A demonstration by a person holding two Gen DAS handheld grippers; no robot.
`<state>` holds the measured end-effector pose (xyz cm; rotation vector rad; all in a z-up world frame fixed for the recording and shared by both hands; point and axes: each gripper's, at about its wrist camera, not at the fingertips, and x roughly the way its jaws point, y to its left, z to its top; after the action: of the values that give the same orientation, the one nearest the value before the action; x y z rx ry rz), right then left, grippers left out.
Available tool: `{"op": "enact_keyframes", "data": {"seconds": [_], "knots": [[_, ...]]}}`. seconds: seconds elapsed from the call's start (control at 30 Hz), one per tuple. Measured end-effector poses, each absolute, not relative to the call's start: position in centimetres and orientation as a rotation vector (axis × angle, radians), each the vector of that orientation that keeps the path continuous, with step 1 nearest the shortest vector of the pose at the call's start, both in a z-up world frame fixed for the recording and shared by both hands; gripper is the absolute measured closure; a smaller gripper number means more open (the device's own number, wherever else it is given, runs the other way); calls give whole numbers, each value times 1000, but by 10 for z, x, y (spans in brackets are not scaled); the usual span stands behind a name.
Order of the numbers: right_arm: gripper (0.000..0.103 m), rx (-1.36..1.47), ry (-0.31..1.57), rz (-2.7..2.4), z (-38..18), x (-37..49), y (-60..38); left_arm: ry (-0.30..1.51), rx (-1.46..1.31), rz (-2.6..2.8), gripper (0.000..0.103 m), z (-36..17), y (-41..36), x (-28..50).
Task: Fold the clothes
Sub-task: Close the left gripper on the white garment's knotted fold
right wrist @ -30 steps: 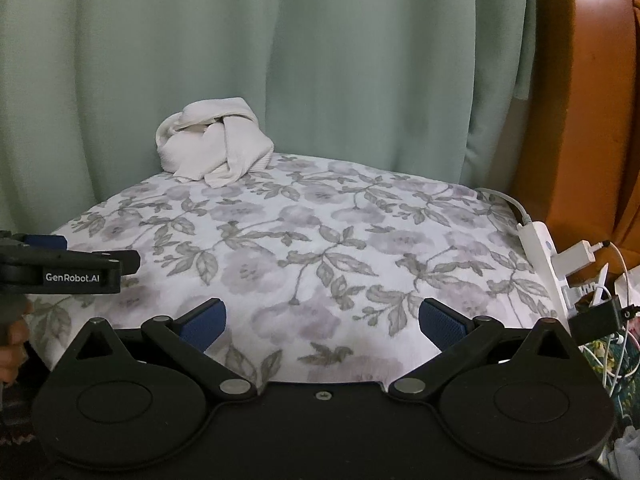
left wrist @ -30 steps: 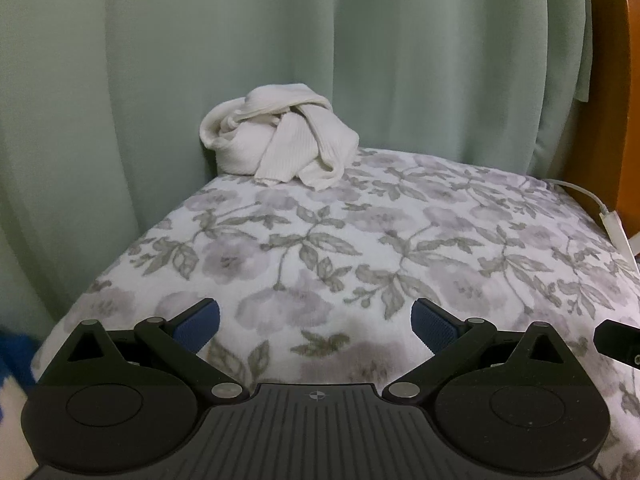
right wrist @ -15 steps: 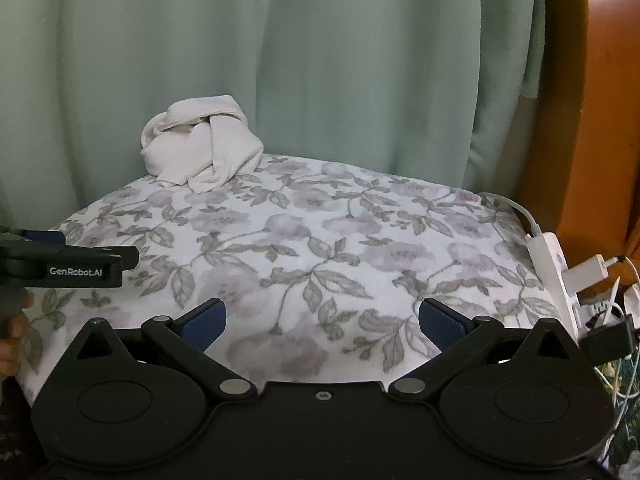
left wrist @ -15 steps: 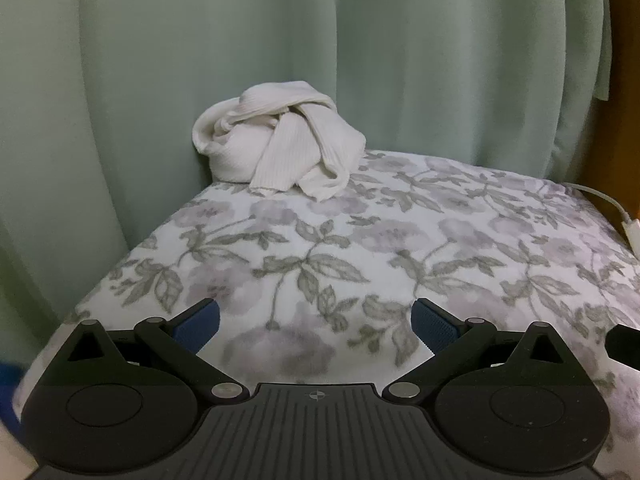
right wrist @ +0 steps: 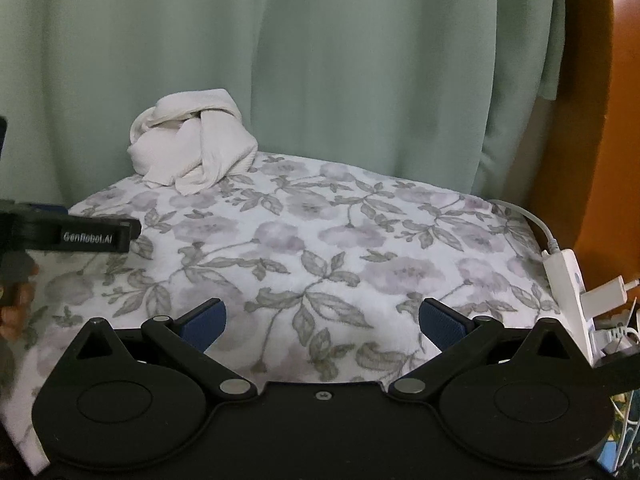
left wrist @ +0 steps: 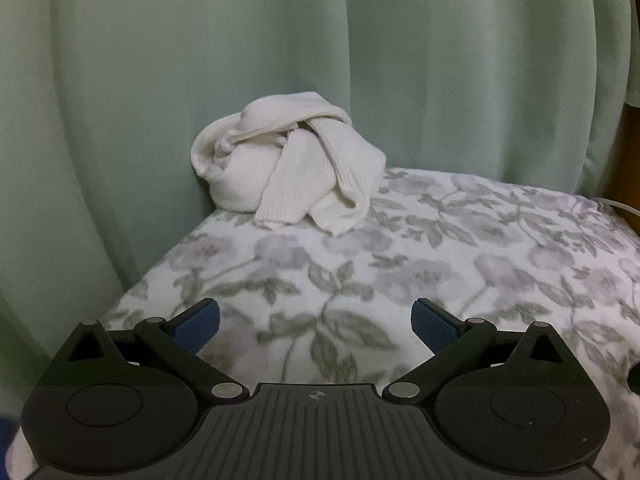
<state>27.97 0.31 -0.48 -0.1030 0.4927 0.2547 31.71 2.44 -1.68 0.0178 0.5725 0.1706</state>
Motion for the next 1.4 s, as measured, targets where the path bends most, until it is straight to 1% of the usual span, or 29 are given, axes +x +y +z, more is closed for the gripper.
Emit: {"op": "enact_keyframes", "data": {"seconds": [0.87, 1.2, 1.4], "knots": [[1, -132, 520, 242, -11, 341, 6, 526, -26, 242, 0, -13, 64, 440], [1, -147, 531, 241, -15, 355, 8, 502, -74, 252, 0, -27, 87, 471], [1, -158, 537, 242, -19, 360, 9, 476, -80, 241, 0, -21, 88, 483]]}}
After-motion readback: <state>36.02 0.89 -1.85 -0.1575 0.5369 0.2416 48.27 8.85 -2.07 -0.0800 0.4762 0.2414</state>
